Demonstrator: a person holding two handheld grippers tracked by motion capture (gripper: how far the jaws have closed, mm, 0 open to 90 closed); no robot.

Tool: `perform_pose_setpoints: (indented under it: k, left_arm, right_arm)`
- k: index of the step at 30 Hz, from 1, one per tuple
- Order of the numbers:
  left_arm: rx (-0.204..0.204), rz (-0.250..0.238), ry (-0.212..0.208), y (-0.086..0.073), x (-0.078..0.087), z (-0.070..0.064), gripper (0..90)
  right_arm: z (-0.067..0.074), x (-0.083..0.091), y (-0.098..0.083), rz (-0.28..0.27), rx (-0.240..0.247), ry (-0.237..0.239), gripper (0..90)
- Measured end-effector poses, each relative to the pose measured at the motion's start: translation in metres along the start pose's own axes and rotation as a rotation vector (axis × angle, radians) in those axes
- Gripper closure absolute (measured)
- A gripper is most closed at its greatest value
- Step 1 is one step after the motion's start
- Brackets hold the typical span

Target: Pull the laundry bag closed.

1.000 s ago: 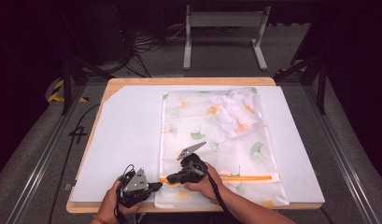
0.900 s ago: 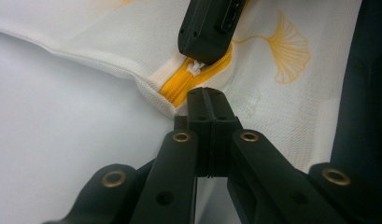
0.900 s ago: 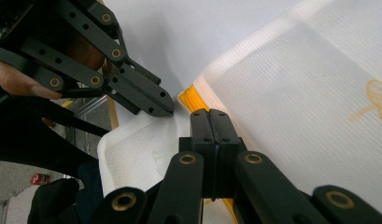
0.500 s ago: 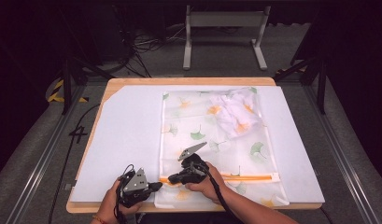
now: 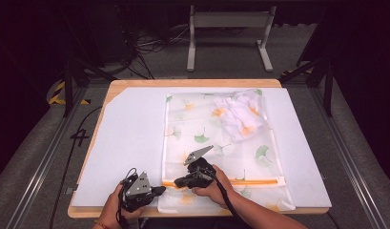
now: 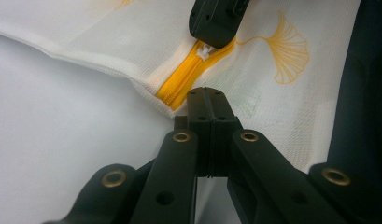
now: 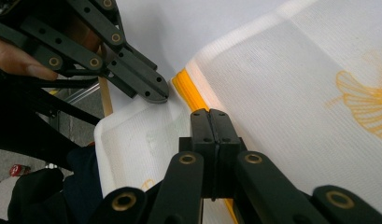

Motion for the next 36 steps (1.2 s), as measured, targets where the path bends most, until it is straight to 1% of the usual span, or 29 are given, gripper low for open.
perform_pose_setpoints:
  k: [3, 5, 7, 11, 12, 15, 17, 22, 23, 26, 27, 28, 30, 33, 36]
  left_arm:
    - [0.001, -0.001, -0.001, 0.000, 0.000, 0.000, 90.0]
    - [0.005, 0.000, -0.001, 0.000, 0.000, 0.000, 90.0]
    - [0.005, -0.001, -0.003, 0.000, 0.000, 0.000, 90.0]
    - [0.006, 0.000, -0.006, 0.000, 0.000, 0.001, 90.0]
    - [0.006, 0.001, -0.006, 0.000, 0.000, 0.001, 90.0]
    - [0.006, 0.000, -0.006, 0.000, 0.000, 0.001, 90.0]
    - [0.006, 0.000, -0.006, 0.000, 0.000, 0.001, 90.0]
    - [0.006, 0.001, -0.007, 0.000, 0.000, 0.001, 90.0]
    - [0.007, 0.001, -0.007, 0.000, 0.000, 0.001, 90.0]
    - [0.006, 0.001, -0.007, 0.000, 0.000, 0.001, 90.0]
    - [0.007, 0.000, -0.008, 0.000, 0.000, 0.001, 90.0]
    - [0.007, 0.000, -0.008, 0.000, 0.000, 0.001, 90.0]
    - [0.006, 0.000, -0.008, 0.000, 0.000, 0.001, 90.0]
    - [0.006, 0.000, -0.007, 0.000, 0.000, 0.001, 90.0]
    - [0.006, 0.000, -0.009, 0.000, 0.000, 0.001, 90.0]
  right_arm:
    - [0.000, 0.002, -0.001, 0.000, -0.005, 0.000, 90.0]
    - [-0.002, 0.005, -0.002, 0.005, 0.000, -0.013, 90.0]
    - [-0.004, 0.007, -0.004, 0.004, -0.013, -0.016, 90.0]
    - [-0.005, 0.009, -0.006, 0.008, 0.000, -0.023, 90.0]
    - [-0.005, 0.010, -0.006, 0.007, -0.008, -0.022, 90.0]
    - [-0.005, 0.011, -0.007, 0.005, -0.005, -0.023, 90.0]
    - [-0.005, 0.012, -0.008, 0.010, 0.003, -0.026, 90.0]
    - [-0.006, 0.013, -0.010, 0.014, 0.003, -0.034, 90.0]
    - [-0.007, 0.015, -0.011, 0.023, 0.012, -0.046, 90.0]
    - [-0.007, 0.016, -0.011, 0.020, 0.013, -0.047, 90.0]
    - [-0.007, 0.016, -0.012, 0.023, 0.025, -0.050, 90.0]
    - [-0.007, 0.016, -0.012, 0.023, 0.025, -0.050, 90.0]
    - [-0.007, 0.018, -0.012, 0.029, 0.035, -0.066, 90.0]
    - [-0.007, 0.019, -0.013, 0.031, 0.041, -0.064, 90.0]
    - [-0.008, 0.020, -0.014, 0.029, 0.036, -0.064, 90.0]
Point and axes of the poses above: each handheld gripper's, and its own axes: x roughly backward along the jaws, y roughly out of its top, z roughly to its left, the point moved 9 cm from there along -x, roughly forward along the jaws, and after that the axes turned 8 degrees about x, right-handed, at the moved point
